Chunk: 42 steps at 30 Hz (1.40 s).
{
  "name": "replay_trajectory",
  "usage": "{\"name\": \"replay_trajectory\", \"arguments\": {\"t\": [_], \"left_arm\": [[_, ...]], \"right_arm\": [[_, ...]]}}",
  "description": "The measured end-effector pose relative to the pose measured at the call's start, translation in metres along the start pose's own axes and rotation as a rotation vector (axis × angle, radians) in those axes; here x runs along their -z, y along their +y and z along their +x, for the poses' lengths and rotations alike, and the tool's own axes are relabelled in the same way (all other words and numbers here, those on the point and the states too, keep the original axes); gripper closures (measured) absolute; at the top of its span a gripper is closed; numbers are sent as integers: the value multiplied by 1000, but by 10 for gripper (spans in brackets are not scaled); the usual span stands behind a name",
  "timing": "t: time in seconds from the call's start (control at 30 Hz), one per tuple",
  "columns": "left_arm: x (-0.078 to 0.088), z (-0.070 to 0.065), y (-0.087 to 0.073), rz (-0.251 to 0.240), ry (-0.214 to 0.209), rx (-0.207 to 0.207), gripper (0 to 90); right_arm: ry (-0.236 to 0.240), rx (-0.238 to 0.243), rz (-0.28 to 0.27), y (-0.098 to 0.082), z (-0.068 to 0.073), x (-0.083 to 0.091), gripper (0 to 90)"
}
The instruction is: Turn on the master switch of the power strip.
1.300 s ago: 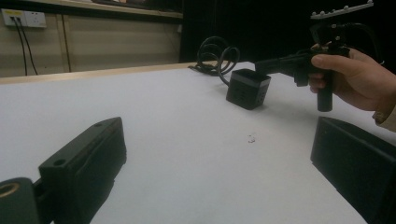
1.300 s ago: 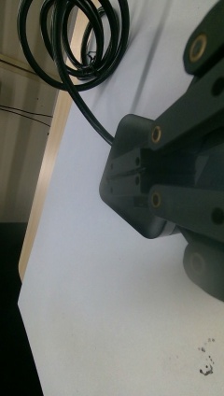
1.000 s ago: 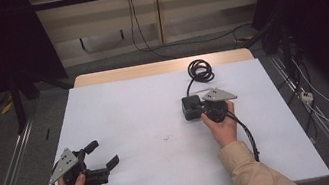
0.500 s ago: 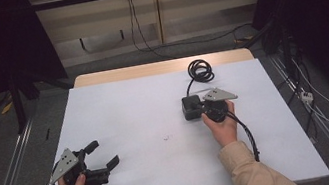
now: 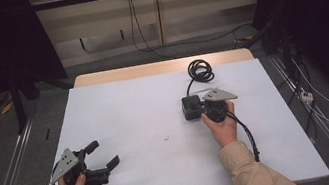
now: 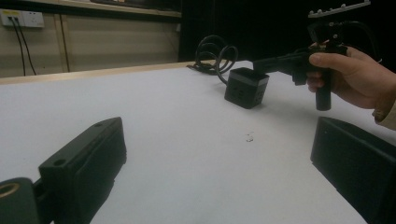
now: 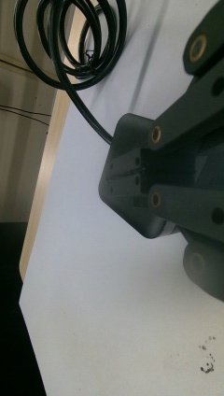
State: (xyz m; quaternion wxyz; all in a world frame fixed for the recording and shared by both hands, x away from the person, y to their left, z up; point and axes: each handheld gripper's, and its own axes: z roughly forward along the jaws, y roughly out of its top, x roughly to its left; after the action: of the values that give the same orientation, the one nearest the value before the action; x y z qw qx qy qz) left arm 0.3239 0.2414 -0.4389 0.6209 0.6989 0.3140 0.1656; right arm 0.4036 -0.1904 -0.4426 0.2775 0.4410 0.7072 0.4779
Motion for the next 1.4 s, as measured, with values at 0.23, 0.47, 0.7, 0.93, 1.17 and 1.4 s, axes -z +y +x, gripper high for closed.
{"name": "replay_trajectory", "arguments": {"t": [0.23,0.47,0.7,0.93,1.17,1.4], "left_arm": [[0,0,0,4,-1,-4,31],[0,0,0,2,-3,-6,31],[0,-1,0,3,-3,-5,31],[1,-1,0,1,-2,-7,31],[1,-1,0,-3,2,-6,31],[2,-1,0,-4,3,-6,31]], "right_arm": [[-6,4,0,0,1,0,900],[-7,4,2,0,1,0,900],[-8,1,1,0,1,0,900],[-4,-11,0,-1,0,0,900],[-9,-2,1,0,1,0,900],[-12,6,8,0,2,0,900]]}}
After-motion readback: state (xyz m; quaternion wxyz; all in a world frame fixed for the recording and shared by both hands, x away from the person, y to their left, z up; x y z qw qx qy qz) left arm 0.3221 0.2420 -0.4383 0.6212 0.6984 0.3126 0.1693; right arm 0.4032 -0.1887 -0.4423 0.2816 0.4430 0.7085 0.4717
